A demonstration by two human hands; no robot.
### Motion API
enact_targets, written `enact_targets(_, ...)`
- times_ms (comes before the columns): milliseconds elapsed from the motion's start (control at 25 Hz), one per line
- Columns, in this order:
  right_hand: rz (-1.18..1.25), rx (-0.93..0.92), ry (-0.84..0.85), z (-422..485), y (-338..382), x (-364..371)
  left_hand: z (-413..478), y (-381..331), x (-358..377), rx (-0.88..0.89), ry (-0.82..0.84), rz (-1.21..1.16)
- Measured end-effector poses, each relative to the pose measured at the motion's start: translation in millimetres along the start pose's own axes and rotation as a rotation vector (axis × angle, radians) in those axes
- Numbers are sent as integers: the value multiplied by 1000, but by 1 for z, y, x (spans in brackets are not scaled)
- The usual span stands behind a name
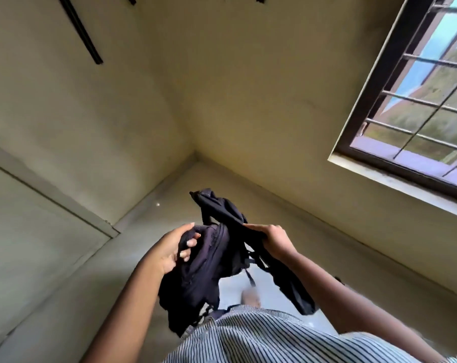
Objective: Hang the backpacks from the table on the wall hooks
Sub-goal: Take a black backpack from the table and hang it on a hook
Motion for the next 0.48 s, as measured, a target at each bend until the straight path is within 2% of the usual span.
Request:
enact_targets(120, -58, 131, 59, 56, 6, 1, 32, -28, -20, 1, -1, -169)
enact_targets(240, 52, 110, 76, 88, 30, 7, 61, -56, -42, 39, -33, -334)
enact_targets(400, 663, 205, 71, 91, 58, 24, 87, -86, -67, 75, 4, -540)
enact_targets(480, 854, 249, 53, 95, 62, 32, 95, -96, -74, 71, 6, -596)
Point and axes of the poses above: each hand's wrist, its own z-axis towards the middle knuckle, its own x-axis out of the palm, y = z × x, the point moved 4 cm from there along z, towards the middle knuckle, and after that the axes turned 14 degrees about z, right-handed, at the moved point
